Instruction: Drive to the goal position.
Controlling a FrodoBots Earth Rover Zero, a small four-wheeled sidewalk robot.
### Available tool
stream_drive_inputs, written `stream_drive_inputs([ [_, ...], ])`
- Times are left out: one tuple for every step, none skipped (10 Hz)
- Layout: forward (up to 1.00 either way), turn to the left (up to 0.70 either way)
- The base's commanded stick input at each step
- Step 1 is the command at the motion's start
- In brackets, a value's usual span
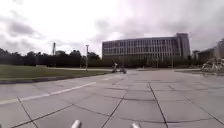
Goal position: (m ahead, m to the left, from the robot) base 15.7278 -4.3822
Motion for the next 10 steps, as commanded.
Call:
stream_drive_inputs([
  [0.03,0.0],
  [0.31,0.0],
  [0.7,0.0],
  [0.7,-0.02],
  [0.7,-0.09],
  [0.7,-0.23],
  [0.7,-0.32],
  [0.7,-0.32],
  [0.7,-0.32],
  [0.7,-0.32],
])
